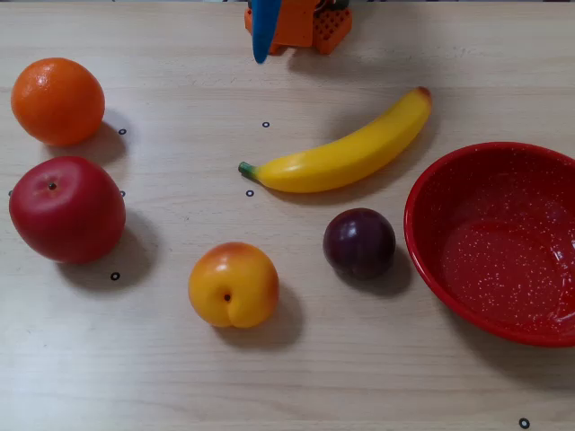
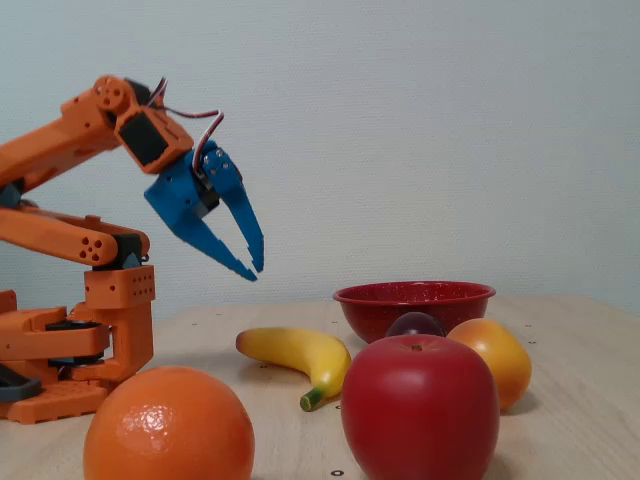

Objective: Put peach in the red bowl.

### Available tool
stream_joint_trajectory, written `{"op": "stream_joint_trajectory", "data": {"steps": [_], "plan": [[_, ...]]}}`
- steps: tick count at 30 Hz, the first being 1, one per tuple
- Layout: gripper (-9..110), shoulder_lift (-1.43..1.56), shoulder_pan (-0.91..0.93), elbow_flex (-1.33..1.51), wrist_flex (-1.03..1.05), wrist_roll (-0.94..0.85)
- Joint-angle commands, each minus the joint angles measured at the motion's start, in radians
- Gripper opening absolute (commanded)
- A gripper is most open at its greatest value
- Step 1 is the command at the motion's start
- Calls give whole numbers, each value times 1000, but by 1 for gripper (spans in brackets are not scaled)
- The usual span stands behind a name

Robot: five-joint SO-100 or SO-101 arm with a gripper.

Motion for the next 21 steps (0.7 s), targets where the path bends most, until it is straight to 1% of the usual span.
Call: {"op": "stream_joint_trajectory", "data": {"steps": [1,9,21], "plan": [[0,-87,34,-166,43,-38],[0,-442,91,-541,112,-48],[0,-1039,106,-1175,341,-35]]}}
